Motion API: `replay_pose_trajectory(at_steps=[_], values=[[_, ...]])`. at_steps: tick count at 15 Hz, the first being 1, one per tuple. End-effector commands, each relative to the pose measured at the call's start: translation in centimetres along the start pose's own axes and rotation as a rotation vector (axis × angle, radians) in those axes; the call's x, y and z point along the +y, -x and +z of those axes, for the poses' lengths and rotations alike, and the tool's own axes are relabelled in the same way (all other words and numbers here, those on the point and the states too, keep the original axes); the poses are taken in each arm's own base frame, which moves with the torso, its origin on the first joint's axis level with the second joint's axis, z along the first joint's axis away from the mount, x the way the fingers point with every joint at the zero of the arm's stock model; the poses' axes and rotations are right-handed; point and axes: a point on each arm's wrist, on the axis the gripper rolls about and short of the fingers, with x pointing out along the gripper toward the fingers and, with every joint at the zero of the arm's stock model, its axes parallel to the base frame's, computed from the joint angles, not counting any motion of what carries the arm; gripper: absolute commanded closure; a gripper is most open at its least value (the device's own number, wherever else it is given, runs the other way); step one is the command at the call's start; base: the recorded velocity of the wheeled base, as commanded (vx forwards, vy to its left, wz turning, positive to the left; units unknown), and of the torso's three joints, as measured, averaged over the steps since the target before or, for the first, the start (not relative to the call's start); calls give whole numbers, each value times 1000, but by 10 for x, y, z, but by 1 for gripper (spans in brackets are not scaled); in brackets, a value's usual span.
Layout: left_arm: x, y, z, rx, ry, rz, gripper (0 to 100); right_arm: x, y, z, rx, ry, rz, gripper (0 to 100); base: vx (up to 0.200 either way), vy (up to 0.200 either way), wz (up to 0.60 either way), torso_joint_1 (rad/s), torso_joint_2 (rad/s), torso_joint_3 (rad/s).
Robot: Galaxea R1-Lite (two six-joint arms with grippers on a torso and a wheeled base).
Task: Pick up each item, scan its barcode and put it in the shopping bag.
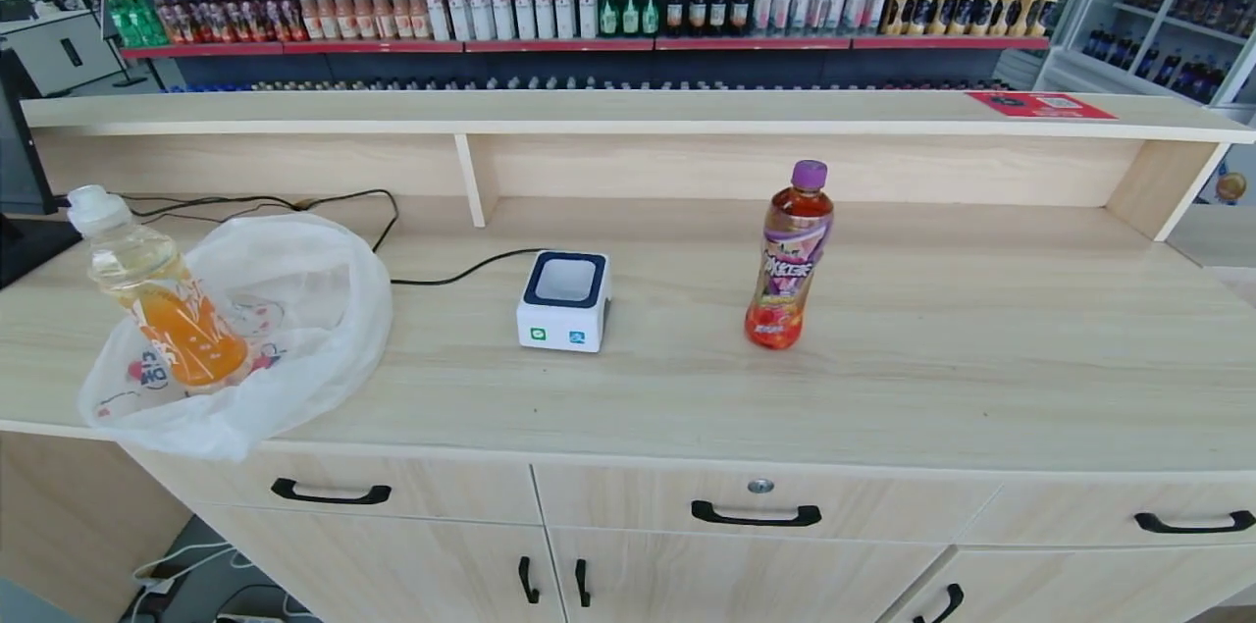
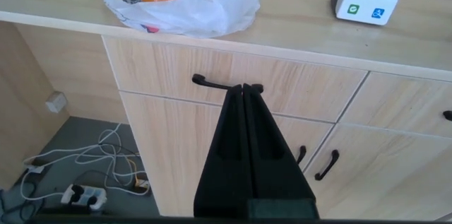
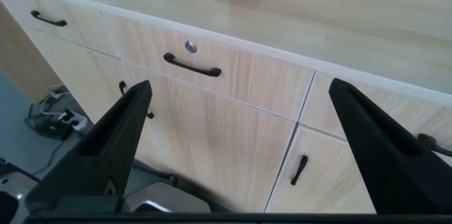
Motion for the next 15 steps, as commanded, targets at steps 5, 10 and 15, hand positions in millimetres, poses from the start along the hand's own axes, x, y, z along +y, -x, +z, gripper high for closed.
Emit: replay_pose_trajectory(at_steps=[5,10,15], values=[[0,0,0,-3,-1,0,100,-14,-151,173,-91,-112,-99,0,0,0,0,0,0,0],[0,0,0,-3,1,0,100,-43,-268,147,-244,-154,-118,0,0,0,0,0,0,0],[0,0,1,-6,-4,0,100,-37,-343,126,-241,-101,-168,0,0,0,0,0,0,0]])
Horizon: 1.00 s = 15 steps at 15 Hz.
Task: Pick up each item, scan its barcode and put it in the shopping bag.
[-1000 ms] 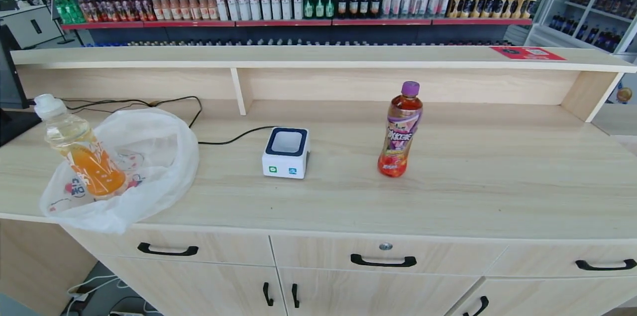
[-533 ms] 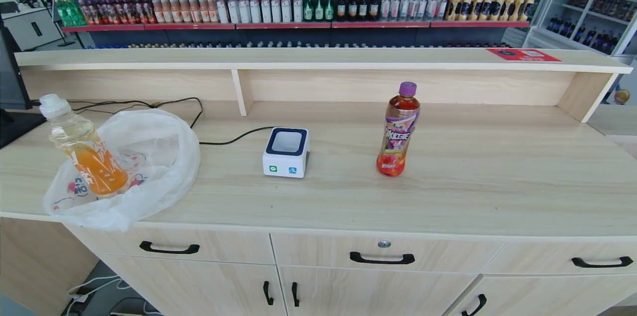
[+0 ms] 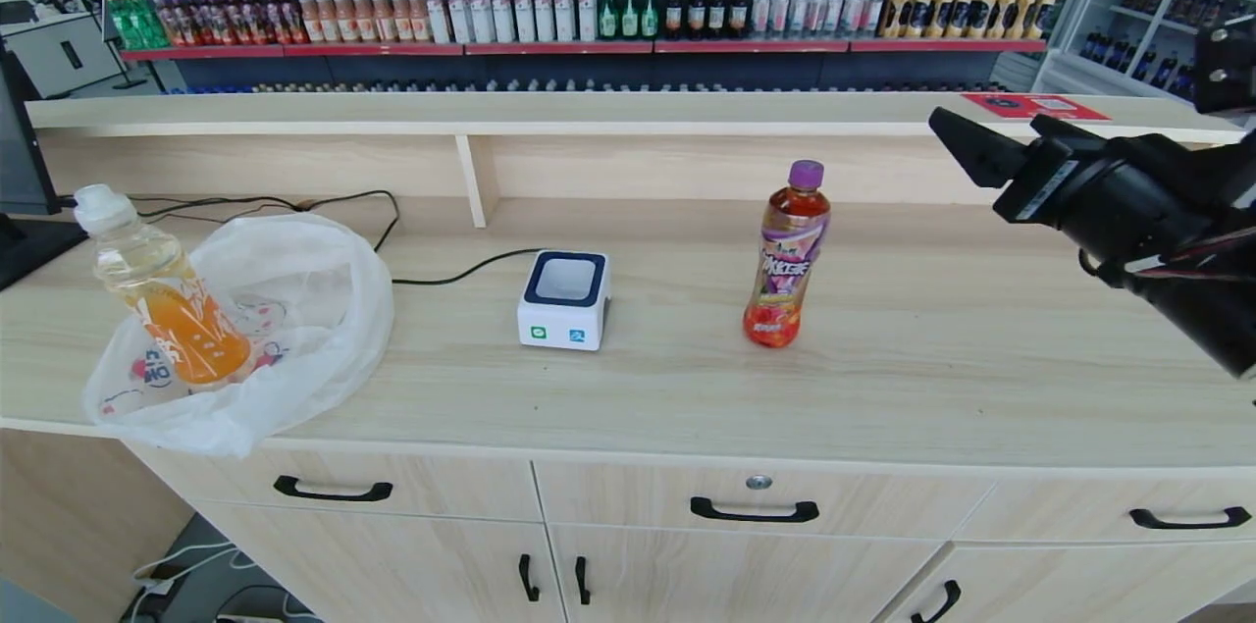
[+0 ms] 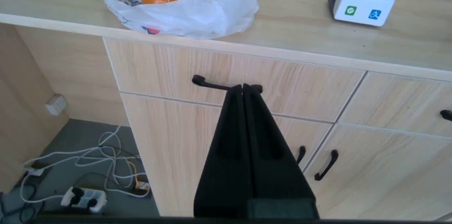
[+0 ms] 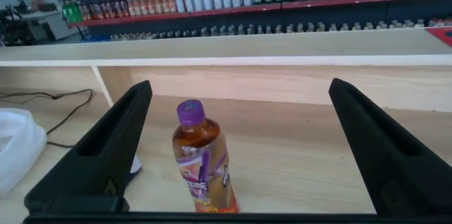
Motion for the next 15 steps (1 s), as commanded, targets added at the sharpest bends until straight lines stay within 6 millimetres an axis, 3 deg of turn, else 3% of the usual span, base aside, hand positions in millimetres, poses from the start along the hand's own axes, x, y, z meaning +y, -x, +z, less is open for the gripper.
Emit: replay_pose_trajectory(at_steps=[1,7,15], values=[[0,0,0,1,0,1,100,4,-40,-47,65,46,-17,0,0,0,0,0,0,0],[0,0,0,1,0,-1,100,15,-32,-66,119,71,19,0,0,0,0,0,0,0],[0,0,0,1,1,1,100,26,-45,-92,151,52,78,0,0,0,0,0,0,0]])
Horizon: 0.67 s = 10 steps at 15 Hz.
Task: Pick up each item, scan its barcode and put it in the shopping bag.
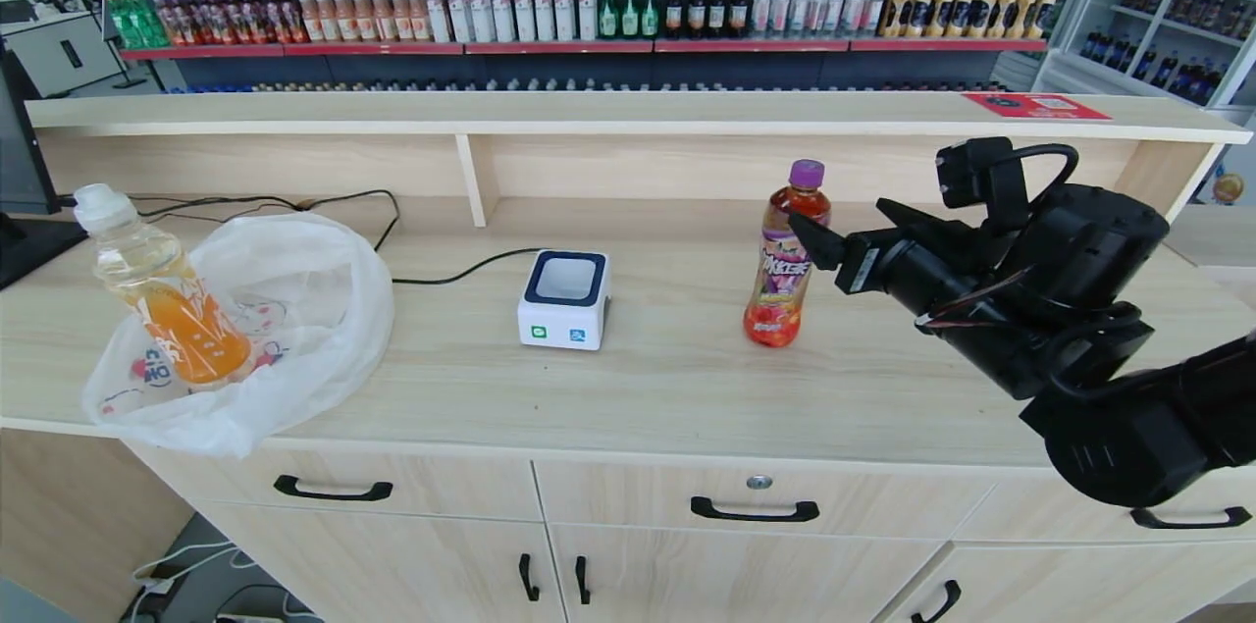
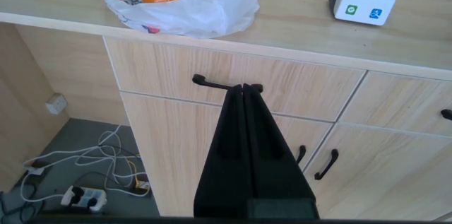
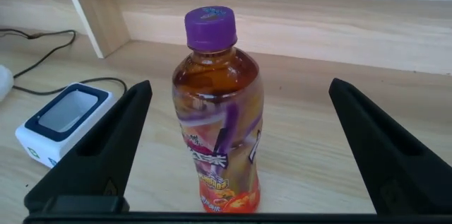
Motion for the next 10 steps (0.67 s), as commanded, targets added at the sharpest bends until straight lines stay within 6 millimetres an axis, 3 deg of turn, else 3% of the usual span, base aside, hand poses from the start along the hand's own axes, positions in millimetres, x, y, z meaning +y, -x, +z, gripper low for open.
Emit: replay_pose_trajectory(at_steps=[1,10], values=[[0,0,0,0,1,1,100,0,-2,-5,12,-1,10,0,0,0,0,0,0,0],[0,0,0,0,1,1,100,8,-18,-30,63,-5,23,0,0,0,0,0,0,0]])
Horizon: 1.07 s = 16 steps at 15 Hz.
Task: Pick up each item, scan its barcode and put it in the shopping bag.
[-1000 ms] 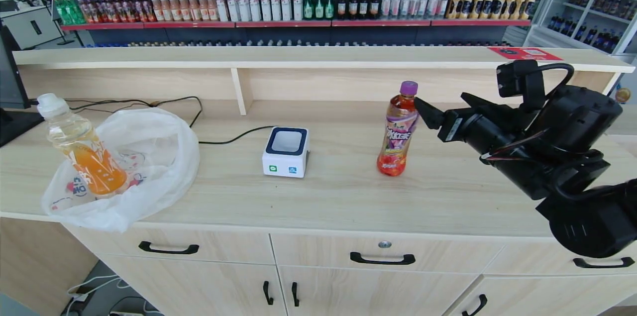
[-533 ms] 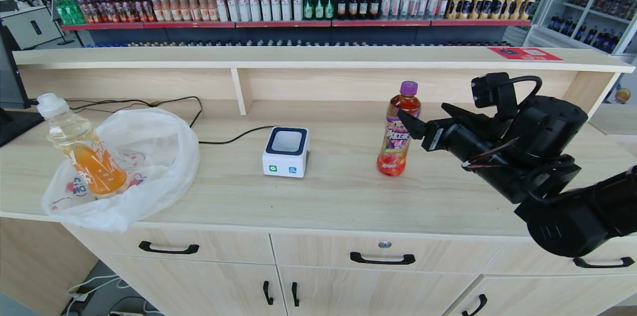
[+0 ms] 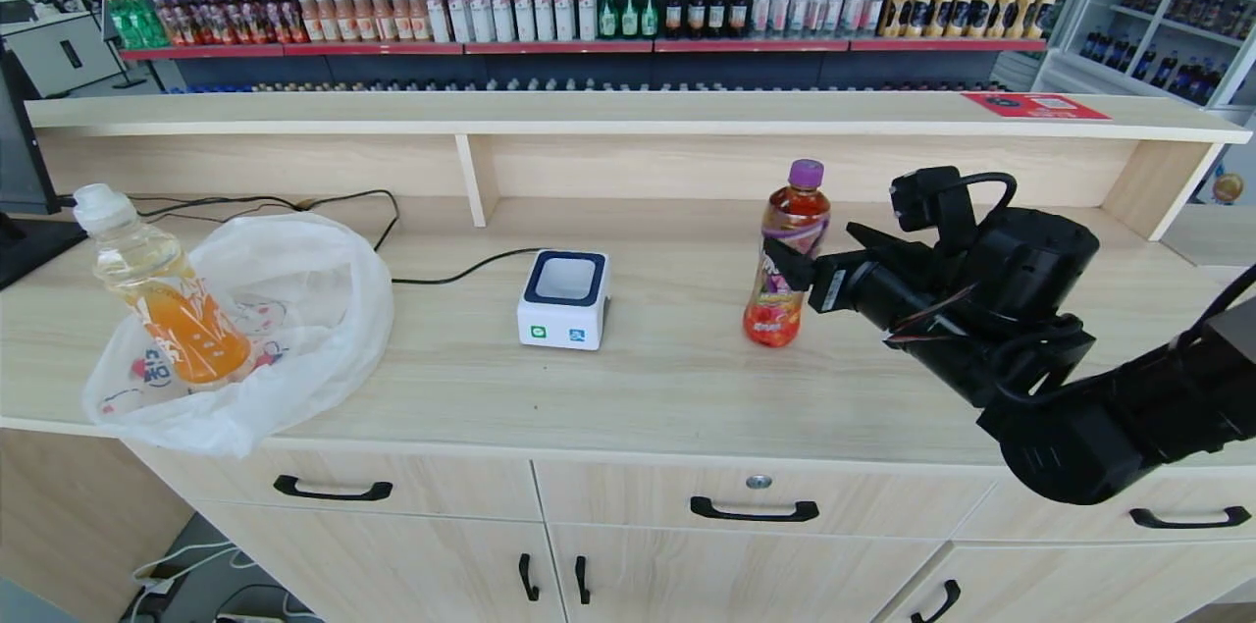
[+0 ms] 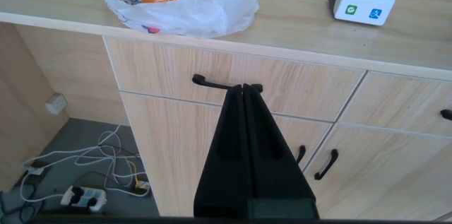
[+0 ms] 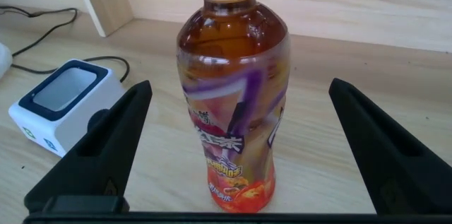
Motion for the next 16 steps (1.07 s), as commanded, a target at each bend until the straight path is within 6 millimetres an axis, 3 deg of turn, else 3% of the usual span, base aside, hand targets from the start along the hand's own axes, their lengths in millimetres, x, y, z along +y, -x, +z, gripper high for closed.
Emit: replay_pose_trajectory(at_steps=[1,10,16], values=[[0,0,0,0,0,0,100,5,-6,-8,14,-1,12,0,0,0,0,0,0,0],[0,0,0,0,0,0,100,19,-32,-42,48,-9,36,0,0,0,0,0,0,0],[0,0,0,0,0,0,100,-1,-53,-45,6,-34,-13,0,0,0,0,0,0,0]])
